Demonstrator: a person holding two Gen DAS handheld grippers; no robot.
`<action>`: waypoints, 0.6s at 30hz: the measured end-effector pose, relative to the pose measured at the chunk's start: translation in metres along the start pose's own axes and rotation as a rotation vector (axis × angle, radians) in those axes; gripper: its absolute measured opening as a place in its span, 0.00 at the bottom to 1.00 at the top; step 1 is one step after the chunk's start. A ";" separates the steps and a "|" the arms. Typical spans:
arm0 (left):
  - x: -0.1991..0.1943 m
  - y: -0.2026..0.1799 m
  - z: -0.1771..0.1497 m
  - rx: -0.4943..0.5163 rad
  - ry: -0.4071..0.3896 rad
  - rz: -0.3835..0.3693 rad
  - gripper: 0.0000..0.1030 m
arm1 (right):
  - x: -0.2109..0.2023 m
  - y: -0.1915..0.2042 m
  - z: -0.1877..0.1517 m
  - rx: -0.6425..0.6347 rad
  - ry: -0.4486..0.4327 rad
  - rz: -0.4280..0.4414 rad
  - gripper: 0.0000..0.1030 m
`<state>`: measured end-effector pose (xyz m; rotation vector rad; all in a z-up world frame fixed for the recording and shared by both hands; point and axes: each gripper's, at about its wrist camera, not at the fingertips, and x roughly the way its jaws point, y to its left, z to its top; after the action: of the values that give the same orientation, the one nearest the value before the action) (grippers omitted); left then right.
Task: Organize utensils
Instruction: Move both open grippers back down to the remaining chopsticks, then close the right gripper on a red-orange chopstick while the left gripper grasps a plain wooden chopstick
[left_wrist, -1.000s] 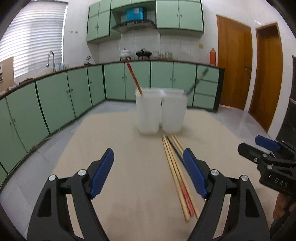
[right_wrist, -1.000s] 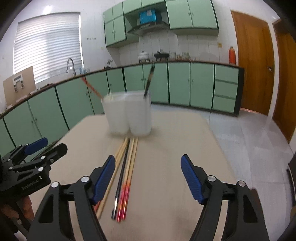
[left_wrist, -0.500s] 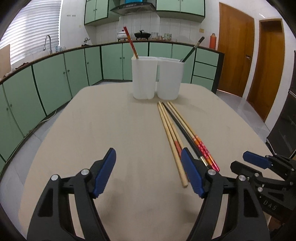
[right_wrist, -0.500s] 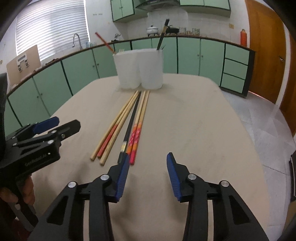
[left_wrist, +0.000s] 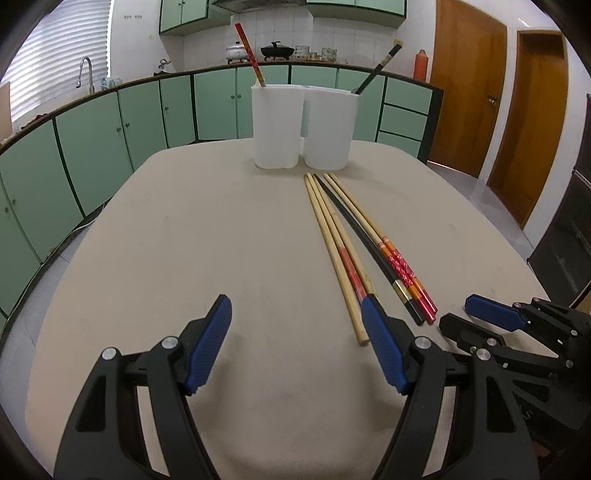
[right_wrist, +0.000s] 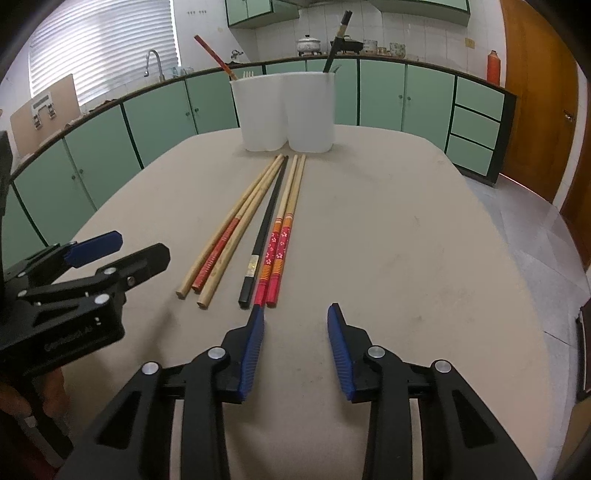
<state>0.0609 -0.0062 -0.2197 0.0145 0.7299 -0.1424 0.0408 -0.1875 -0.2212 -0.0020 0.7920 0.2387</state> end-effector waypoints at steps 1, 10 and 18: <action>0.001 0.000 0.000 -0.001 0.003 0.003 0.69 | 0.001 0.000 0.001 -0.001 0.000 -0.002 0.34; 0.003 0.001 0.000 -0.011 0.012 0.012 0.69 | 0.008 0.009 0.007 -0.028 -0.003 0.003 0.27; 0.004 -0.004 -0.001 0.011 0.018 -0.003 0.69 | 0.009 0.000 0.008 -0.005 -0.006 -0.013 0.07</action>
<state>0.0628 -0.0105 -0.2233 0.0258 0.7469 -0.1491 0.0530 -0.1850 -0.2220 -0.0114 0.7853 0.2287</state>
